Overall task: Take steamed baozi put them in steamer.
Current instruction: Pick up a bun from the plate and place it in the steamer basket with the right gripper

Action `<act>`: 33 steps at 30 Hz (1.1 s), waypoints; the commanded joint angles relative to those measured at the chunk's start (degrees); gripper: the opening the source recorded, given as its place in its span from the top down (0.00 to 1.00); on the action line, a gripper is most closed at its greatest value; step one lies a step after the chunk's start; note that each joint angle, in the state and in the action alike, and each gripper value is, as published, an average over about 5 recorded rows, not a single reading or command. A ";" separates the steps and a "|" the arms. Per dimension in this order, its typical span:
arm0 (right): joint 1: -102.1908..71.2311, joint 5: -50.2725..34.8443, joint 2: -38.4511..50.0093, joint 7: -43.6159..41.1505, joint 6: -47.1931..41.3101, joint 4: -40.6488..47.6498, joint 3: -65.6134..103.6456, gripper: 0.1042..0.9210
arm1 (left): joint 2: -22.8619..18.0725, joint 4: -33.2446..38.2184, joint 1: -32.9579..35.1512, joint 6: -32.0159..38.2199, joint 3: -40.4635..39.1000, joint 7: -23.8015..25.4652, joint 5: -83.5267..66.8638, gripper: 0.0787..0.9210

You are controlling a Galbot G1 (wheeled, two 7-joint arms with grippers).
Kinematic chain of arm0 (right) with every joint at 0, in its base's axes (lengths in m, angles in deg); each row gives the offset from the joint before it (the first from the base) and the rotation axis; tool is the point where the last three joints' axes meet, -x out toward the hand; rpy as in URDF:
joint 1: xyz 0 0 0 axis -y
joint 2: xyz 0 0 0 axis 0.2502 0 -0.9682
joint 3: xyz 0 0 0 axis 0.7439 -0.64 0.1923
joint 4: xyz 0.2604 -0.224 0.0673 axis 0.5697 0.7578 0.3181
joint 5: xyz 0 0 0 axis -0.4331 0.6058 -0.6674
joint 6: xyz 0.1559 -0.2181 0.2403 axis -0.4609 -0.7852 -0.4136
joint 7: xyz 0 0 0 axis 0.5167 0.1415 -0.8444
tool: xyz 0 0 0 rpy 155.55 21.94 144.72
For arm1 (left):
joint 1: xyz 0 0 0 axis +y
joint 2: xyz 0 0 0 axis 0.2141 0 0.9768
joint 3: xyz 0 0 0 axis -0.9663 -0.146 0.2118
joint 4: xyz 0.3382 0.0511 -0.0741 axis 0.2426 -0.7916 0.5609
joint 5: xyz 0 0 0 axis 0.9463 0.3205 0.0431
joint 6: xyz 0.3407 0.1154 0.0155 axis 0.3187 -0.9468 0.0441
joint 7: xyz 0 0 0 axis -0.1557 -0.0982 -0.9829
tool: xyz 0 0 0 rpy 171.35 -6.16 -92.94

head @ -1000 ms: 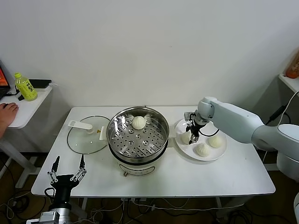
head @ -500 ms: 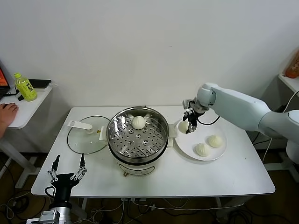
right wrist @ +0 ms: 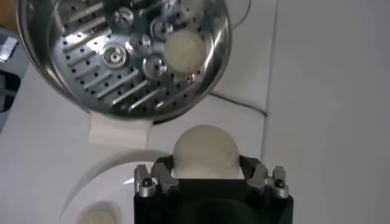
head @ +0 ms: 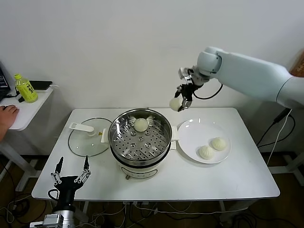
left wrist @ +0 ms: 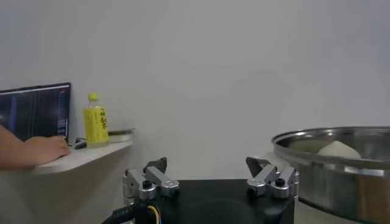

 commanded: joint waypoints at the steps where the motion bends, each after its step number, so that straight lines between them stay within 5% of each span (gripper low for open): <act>1: 8.96 -11.81 -4.29 0.24 -1.86 -6.30 -3.51 0.26 | -0.22 0.52 -0.03 -0.01 0.03 0.04 0.84 0.12; 16: -2.20 -10.39 -20.56 2.50 -4.18 -0.27 -1.17 0.26 | -0.44 1.19 -0.57 -0.13 0.81 -0.21 1.18 0.12; 33: -10.57 -4.46 -22.29 3.13 -4.77 1.96 -1.30 0.26 | -0.30 0.92 -0.47 -0.06 1.58 -0.40 0.81 0.12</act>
